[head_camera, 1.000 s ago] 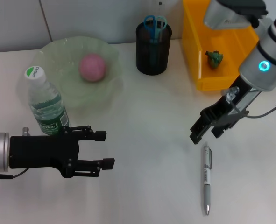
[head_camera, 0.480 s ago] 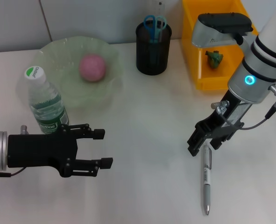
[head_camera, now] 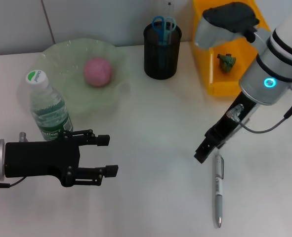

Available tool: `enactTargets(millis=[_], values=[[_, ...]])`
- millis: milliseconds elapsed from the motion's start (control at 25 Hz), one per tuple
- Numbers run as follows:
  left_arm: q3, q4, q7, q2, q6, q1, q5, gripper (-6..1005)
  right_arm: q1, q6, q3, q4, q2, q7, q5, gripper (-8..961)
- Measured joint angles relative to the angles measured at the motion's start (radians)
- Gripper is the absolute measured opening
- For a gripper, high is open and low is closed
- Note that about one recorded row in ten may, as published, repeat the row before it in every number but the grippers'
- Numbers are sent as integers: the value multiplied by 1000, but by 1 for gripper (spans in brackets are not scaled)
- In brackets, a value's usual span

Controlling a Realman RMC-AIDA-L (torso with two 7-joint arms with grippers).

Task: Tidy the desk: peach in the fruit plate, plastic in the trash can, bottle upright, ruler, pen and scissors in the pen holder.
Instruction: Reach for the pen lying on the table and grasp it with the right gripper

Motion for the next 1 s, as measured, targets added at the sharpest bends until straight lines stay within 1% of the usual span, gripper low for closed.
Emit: enactTargets(millis=[200, 360, 520, 560, 640, 680, 720, 840, 1000], values=[[-2, 0, -6, 0, 6, 15, -30, 799, -2, -50, 6, -33, -4, -287, 49, 624], [1, 0, -13, 3, 15, 40, -69, 799, 4, -93, -3, -52, -5, -492, 53, 621], [1, 0, -21, 5, 15, 43, -70, 799, 5, -152, -13, -84, -4, -671, 52, 618], [0, -20, -51, 4, 3, 46, -70, 799, 5, -168, -17, -91, -4, -708, 50, 617], [0, -34, -52, -3, -11, 45, -71, 799, 5, -205, -24, -113, -4, -788, 42, 615], [0, -34, -52, -3, -11, 45, -71, 799, 5, -222, -27, -125, -4, -827, 37, 614], [0, -52, -57, -14, -24, 42, -78, 799, 5, -236, -31, -132, -4, -861, 33, 614], [0, -61, -64, -24, -21, 43, -91, 799, 1, -267, -57, -150, -5, -959, 18, 611], [24, -63, -76, -25, -3, 41, -93, 799, -13, -270, -91, -161, -4, -1080, -7, 608]])
